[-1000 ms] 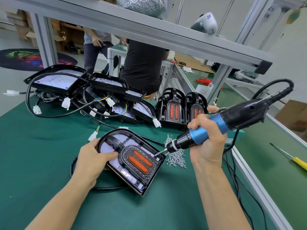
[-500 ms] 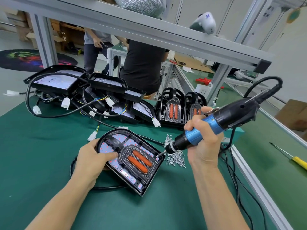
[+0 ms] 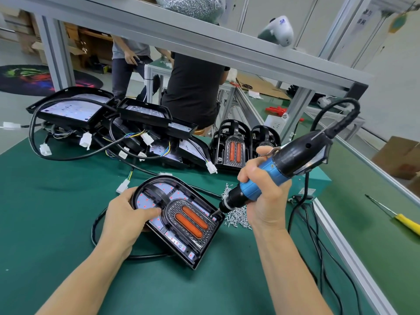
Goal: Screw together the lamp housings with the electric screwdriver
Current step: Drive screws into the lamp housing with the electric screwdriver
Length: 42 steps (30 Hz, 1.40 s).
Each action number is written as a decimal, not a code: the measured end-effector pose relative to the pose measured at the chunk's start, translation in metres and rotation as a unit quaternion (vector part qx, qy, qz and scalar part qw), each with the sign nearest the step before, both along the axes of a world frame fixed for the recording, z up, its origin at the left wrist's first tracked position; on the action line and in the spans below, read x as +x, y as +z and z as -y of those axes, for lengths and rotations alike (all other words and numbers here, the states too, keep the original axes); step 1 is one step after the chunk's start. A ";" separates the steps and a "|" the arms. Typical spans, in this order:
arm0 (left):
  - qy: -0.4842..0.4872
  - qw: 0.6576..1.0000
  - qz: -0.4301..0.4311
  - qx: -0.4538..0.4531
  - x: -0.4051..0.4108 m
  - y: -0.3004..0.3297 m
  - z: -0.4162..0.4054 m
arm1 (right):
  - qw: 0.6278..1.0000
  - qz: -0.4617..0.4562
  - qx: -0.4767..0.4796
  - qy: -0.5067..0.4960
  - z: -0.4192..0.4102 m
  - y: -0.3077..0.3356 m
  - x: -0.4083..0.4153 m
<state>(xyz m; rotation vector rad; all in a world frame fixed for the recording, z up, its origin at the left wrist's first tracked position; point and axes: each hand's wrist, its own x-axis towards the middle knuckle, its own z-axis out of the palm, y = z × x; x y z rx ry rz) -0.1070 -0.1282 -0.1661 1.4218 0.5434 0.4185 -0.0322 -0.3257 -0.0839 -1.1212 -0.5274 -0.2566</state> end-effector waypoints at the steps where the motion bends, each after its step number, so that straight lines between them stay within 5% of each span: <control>1: 0.000 1.000 0.000 -0.002 0.000 -0.001 0.000 | 1.000 -0.002 -0.003 -0.002 0.000 0.000 0.000; 15: 0.010 0.999 -0.015 -0.026 -0.002 -0.001 0.002 | 0.998 -0.041 -0.034 0.012 0.002 0.005 0.000; 29: -0.001 0.998 -0.051 -0.041 0.014 0.001 -0.001 | 0.986 -0.004 -0.063 0.154 0.002 0.002 -0.001; 34: -0.005 0.993 -0.087 -0.080 0.012 -0.007 -0.009 | 0.990 -0.021 -0.015 0.141 0.006 0.006 0.002; 37: 0.006 0.991 -0.095 -0.091 0.012 -0.009 -0.016 | 0.988 -0.059 0.094 0.109 0.013 0.017 0.004; 42: 0.032 0.992 -0.089 -0.089 0.011 -0.009 -0.021 | 0.975 -0.148 0.166 -0.026 0.044 0.047 0.019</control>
